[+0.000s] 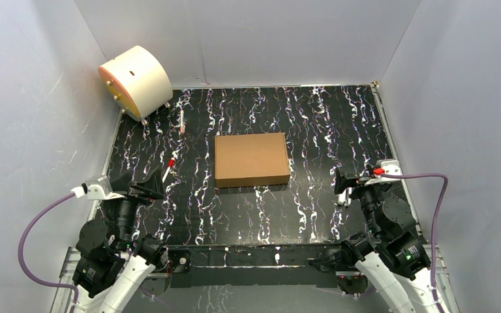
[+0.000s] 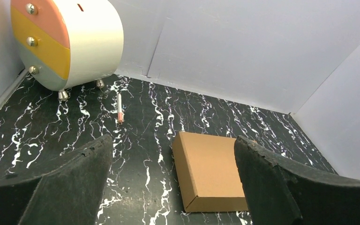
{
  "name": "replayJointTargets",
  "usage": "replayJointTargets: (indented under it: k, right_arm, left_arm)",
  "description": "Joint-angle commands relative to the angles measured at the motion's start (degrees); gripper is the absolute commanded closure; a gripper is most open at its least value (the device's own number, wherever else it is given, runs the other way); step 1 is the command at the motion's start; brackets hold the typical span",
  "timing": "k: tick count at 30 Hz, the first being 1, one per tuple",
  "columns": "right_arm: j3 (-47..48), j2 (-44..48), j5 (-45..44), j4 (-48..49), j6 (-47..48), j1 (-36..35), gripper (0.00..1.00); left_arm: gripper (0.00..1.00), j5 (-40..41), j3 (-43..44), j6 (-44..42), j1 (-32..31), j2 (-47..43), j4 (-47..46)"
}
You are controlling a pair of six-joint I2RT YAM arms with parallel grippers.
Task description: Fold the paper box
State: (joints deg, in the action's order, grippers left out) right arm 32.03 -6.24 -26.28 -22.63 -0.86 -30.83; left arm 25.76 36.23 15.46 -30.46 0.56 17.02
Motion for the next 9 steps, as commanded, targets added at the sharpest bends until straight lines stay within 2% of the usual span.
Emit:
replayJointTargets:
  k: [1, 9]
  right_arm:
    - [1.2, 0.1, -1.8, 1.8, -0.3, -0.2, 0.01]
    - [1.2, -0.3, -1.6, 1.7, -0.3, -0.2, 0.01]
  left_arm:
    - [0.03, 1.6, 0.0, -0.3, 0.2, -0.4, 0.6]
    - [0.03, 1.6, 0.7, -0.3, 0.3, -0.4, 1.7]
